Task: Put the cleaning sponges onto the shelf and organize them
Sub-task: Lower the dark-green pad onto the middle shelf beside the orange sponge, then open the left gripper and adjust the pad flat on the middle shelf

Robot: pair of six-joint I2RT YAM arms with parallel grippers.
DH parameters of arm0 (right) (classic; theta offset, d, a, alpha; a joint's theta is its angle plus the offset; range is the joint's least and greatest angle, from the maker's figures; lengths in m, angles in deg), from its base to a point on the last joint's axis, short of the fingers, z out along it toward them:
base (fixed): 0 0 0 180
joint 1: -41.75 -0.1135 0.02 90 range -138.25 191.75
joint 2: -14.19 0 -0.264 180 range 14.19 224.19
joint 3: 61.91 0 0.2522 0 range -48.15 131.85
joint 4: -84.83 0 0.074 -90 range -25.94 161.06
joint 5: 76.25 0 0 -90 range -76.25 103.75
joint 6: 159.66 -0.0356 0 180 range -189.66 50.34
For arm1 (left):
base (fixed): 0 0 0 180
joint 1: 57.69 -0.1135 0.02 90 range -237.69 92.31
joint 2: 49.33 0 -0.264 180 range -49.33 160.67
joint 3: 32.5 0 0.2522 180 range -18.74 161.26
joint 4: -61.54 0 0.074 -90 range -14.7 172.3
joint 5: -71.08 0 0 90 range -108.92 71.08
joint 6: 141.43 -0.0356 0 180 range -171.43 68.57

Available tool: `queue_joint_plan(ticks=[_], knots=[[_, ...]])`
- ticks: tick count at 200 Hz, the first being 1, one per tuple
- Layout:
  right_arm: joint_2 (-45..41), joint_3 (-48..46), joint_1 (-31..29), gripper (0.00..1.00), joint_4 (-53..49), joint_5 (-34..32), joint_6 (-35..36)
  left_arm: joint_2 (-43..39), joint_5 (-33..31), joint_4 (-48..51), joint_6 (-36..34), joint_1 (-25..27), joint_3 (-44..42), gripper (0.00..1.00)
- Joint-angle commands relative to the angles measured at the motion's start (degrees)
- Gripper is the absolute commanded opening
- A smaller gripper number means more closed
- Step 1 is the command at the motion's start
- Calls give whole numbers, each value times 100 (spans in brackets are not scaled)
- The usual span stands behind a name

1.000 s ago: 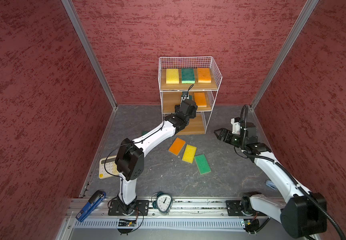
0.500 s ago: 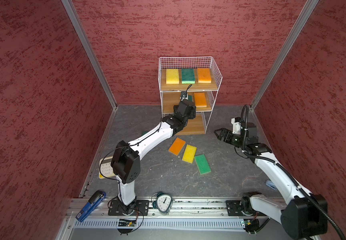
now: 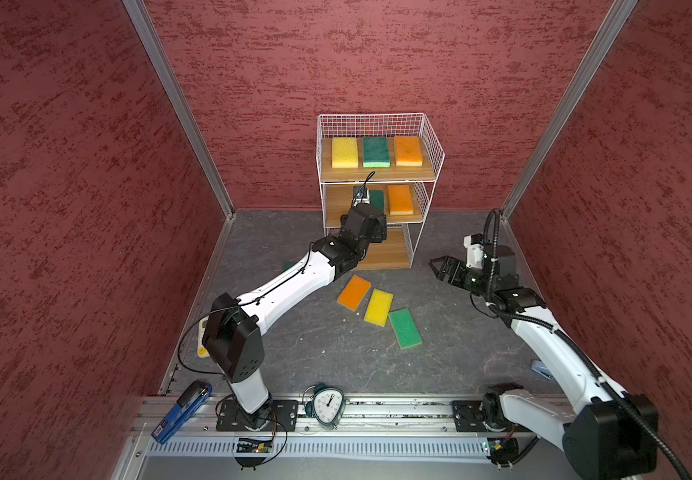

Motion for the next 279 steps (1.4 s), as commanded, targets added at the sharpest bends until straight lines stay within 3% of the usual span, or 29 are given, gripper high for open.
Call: queue_joint_plan(ticks=[1,91,123,220,279], knots=[[-117,-34,33,98,15,65,18,-287,267,17,213,-11,-169,76],[-178,12,26,95,95,380,-57,-648,1604,-905,779,-351,-1052,52],[-273,-6,19,89,166,733,-21,-551,1679,-908,808,-394,-955,38],[-462,-6,1,56,104,923,34,-71,1593,-866,905,-388,-563,24],[-407,37,-2,55,155,899,31,45,1629,-944,914,-389,-546,20]])
